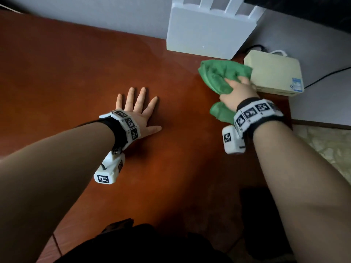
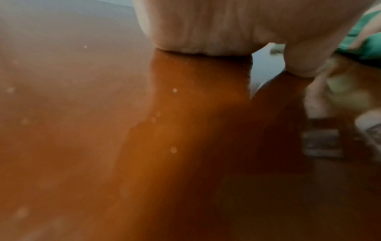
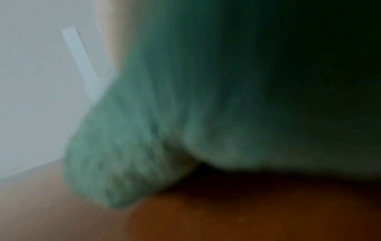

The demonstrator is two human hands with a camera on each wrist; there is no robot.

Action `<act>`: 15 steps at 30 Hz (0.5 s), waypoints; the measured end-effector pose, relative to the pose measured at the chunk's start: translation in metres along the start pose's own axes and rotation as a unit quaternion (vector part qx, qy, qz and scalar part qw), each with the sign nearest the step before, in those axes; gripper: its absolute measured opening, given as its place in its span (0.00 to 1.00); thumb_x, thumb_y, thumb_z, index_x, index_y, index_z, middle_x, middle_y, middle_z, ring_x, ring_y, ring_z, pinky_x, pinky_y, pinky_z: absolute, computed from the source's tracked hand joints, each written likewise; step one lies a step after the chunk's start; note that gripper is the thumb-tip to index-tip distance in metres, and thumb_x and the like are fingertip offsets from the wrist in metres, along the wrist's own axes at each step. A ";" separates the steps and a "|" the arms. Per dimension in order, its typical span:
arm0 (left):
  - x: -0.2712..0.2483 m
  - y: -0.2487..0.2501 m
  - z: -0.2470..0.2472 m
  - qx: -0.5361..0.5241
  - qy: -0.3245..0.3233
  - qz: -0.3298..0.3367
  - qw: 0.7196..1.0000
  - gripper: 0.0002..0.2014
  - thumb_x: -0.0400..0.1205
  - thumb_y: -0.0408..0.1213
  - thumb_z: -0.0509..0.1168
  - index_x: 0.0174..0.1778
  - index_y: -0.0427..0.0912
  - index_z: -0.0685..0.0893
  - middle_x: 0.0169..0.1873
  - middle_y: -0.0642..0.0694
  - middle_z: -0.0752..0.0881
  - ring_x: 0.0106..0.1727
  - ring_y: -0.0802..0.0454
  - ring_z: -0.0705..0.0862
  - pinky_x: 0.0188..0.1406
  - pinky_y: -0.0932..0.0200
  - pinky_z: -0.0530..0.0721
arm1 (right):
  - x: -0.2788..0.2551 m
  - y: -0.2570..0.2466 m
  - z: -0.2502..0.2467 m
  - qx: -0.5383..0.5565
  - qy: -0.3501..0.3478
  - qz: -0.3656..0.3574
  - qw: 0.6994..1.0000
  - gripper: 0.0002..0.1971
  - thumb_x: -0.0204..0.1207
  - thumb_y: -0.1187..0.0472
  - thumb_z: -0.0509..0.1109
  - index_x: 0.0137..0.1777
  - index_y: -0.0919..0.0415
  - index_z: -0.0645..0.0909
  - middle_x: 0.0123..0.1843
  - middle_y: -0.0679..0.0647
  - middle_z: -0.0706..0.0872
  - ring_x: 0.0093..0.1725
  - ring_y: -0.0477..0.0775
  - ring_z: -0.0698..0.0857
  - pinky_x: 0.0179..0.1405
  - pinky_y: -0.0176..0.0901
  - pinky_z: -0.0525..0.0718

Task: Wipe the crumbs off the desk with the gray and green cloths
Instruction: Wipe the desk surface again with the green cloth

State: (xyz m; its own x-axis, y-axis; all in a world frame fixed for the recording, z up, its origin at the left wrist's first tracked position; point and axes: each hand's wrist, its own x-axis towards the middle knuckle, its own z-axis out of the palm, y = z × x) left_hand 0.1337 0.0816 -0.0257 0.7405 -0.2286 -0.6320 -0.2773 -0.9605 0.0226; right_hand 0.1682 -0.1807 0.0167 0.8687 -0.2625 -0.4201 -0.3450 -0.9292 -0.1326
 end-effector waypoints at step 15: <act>-0.007 -0.024 0.002 0.006 0.020 0.060 0.998 0.43 0.79 0.63 0.56 0.80 0.58 0.33 0.79 0.45 0.28 0.80 0.44 0.29 0.79 0.45 0.33 | 0.012 -0.059 0.001 -0.039 -0.077 -0.122 0.989 0.31 0.75 0.53 0.67 0.78 0.41 0.64 0.83 0.52 0.56 0.80 0.62 0.59 0.78 0.45 0.59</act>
State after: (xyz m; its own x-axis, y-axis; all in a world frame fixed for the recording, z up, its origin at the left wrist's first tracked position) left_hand 0.1337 0.1066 -0.0231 0.7256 -0.3483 -0.5935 -0.3725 -0.9239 0.0868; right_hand 0.1986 -0.1287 0.0184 0.8566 0.0097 -0.5158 -0.0969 -0.9790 -0.1793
